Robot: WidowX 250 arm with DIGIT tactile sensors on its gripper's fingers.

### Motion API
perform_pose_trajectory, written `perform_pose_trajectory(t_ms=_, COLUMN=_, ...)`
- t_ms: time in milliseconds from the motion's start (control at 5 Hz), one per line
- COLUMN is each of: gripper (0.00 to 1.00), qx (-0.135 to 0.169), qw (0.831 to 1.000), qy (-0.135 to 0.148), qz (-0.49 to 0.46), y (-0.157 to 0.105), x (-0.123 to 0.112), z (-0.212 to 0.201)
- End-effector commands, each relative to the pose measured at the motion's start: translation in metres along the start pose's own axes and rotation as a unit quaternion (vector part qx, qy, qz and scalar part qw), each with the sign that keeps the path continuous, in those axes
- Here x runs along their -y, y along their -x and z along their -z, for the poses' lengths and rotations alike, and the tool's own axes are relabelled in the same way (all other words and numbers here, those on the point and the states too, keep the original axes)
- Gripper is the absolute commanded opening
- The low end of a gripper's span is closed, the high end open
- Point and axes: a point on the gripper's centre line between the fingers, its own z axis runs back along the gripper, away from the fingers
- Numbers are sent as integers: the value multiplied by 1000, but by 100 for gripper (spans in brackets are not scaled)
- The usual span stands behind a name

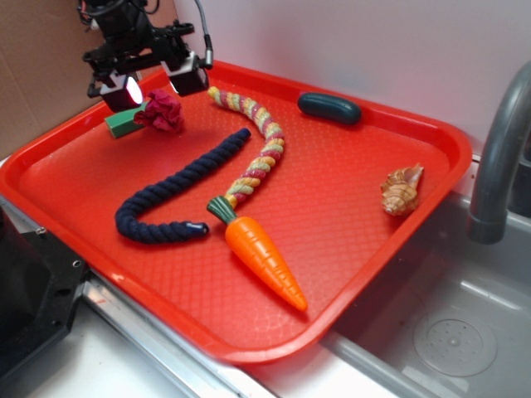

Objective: Grab the red paper.

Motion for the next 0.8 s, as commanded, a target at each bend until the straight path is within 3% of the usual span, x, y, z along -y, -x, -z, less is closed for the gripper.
perform_pose_trajectory(t_ms=0, gripper=100, qx=21, qw=1000, qy=6, qz=0, y=-21, x=6, z=0)
perform_pose_trajectory(t_ms=600, gripper=100, qx=30, qw=999, qy=-43, qz=3, y=-26, x=-4, z=30)
